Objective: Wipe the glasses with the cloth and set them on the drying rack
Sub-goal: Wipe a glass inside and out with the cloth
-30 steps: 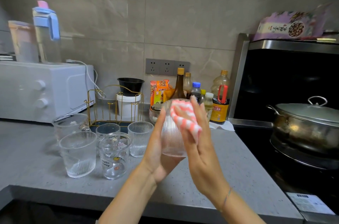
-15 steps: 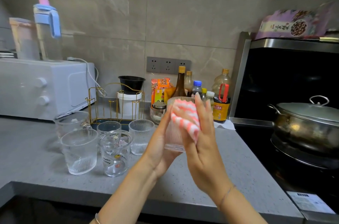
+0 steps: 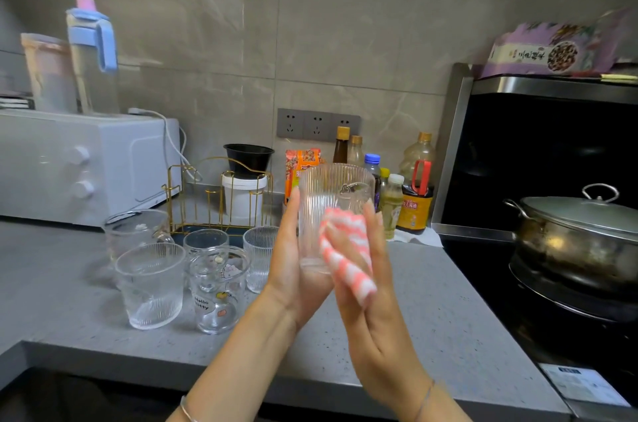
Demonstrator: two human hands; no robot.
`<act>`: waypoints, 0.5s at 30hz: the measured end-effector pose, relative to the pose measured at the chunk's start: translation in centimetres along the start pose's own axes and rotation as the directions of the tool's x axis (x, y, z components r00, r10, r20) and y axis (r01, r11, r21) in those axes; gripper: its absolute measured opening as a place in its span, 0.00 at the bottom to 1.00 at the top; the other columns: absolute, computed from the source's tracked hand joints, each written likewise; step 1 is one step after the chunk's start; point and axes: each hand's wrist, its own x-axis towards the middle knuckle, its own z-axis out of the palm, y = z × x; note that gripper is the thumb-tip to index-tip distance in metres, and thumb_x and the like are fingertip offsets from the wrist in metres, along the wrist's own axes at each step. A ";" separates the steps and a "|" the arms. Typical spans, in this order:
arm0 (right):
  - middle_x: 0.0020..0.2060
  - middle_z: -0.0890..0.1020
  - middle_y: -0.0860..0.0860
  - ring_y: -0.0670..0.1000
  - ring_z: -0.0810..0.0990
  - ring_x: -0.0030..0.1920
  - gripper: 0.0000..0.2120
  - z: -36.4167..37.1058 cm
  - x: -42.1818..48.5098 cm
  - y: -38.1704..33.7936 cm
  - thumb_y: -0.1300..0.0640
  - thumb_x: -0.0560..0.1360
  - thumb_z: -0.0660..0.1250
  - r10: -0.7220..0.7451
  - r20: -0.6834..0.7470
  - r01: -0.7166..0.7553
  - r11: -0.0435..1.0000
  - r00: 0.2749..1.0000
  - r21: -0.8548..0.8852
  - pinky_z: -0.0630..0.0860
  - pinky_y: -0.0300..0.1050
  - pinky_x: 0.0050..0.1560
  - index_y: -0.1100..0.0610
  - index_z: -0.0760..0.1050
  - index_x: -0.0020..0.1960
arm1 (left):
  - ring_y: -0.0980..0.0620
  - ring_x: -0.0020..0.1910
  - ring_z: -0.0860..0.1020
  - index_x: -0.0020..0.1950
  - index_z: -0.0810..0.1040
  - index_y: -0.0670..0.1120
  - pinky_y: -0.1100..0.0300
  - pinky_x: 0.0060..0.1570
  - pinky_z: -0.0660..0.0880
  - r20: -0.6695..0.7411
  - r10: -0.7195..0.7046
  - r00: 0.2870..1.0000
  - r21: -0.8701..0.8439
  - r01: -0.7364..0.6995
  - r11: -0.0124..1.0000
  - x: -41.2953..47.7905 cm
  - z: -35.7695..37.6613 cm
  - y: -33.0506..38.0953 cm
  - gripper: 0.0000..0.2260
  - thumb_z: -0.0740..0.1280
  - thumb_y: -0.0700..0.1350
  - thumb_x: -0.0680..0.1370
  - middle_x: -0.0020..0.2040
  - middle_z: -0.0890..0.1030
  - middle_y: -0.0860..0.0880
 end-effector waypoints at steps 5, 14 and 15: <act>0.78 0.50 0.46 0.58 0.45 0.78 0.21 -0.7 0.2 0.4 0.46 0.82 0.50 -0.108 0.028 0.111 0.955 0.994 -0.274 0.49 0.52 0.76 0.52 0.70 0.70 | 0.47 0.55 0.82 0.56 0.84 0.42 0.54 0.56 0.79 0.041 -0.043 0.998 0.062 0.040 0.997 -0.2 0.5 -0.1 0.34 0.50 0.67 0.77 0.57 0.82 0.41; 0.75 0.55 0.37 0.41 0.46 0.77 0.24 -2.6 4.4 -0.4 0.45 0.80 0.52 0.064 -0.059 -0.073 0.984 0.996 -0.164 0.50 0.34 0.74 0.41 0.54 0.76 | 0.48 0.54 0.80 0.65 0.79 0.48 0.49 0.57 0.74 0.016 -0.090 0.996 0.296 0.081 0.952 -1.5 0.0 -1.1 0.27 0.59 0.65 0.76 0.59 0.81 0.44; 0.74 0.59 0.38 0.40 0.51 0.76 0.24 -3.1 4.9 -0.4 0.44 0.81 0.51 0.108 -0.065 -0.115 0.987 0.992 -0.112 0.53 0.33 0.73 0.45 0.57 0.76 | 0.47 0.55 0.79 0.65 0.78 0.49 0.46 0.61 0.72 0.005 -0.112 0.994 0.311 0.105 0.945 -1.7 -0.2 -1.3 0.27 0.60 0.66 0.76 0.60 0.81 0.44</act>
